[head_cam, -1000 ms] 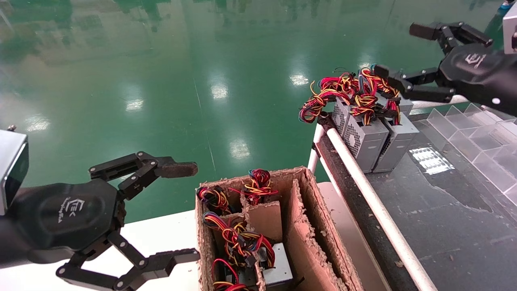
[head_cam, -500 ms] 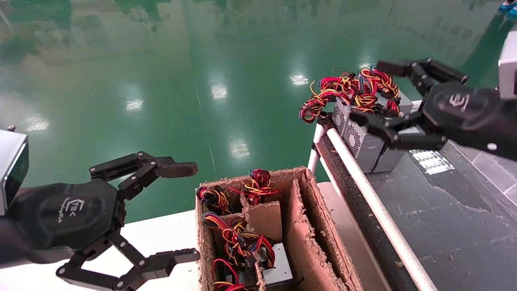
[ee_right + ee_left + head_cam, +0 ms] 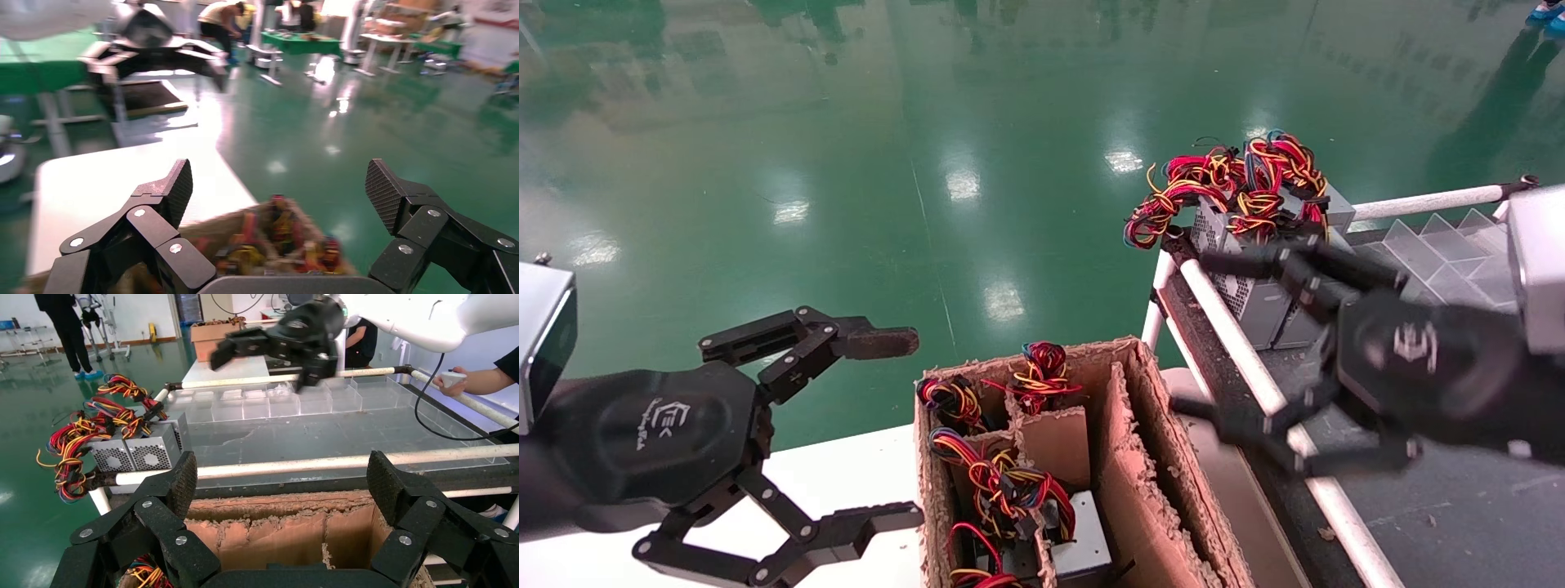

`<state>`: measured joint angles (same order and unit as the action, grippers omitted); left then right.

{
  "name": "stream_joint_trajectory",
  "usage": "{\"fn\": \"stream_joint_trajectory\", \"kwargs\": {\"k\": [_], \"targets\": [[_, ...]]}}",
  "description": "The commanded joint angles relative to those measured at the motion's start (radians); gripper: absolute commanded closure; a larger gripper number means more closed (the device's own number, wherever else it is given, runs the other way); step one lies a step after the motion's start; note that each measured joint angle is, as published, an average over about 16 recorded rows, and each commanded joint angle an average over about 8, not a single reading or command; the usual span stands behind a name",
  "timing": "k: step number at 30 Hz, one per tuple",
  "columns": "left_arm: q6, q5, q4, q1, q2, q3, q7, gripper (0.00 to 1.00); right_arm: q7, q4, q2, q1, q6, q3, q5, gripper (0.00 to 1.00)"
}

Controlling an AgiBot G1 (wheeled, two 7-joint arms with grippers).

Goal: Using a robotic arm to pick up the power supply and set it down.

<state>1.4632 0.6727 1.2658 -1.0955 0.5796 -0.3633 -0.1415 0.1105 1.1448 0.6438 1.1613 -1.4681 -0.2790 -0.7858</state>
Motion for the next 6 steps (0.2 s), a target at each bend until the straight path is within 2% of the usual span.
{"fn": "stream_joint_trajectory", "kwargs": {"k": [1, 6], "targets": [[0.0, 0.0, 0.0, 0.0, 0.0, 0.0, 0.0, 0.0, 0.028, 0.05, -0.012, -0.031, -0.01, 0.0, 0.02, 0.0], [0.0, 0.0, 0.0, 0.0, 0.0, 0.0, 0.0, 0.0, 0.062, 0.112, -0.026, -0.07, -0.022, 0.0, 0.044, 0.0]]}}
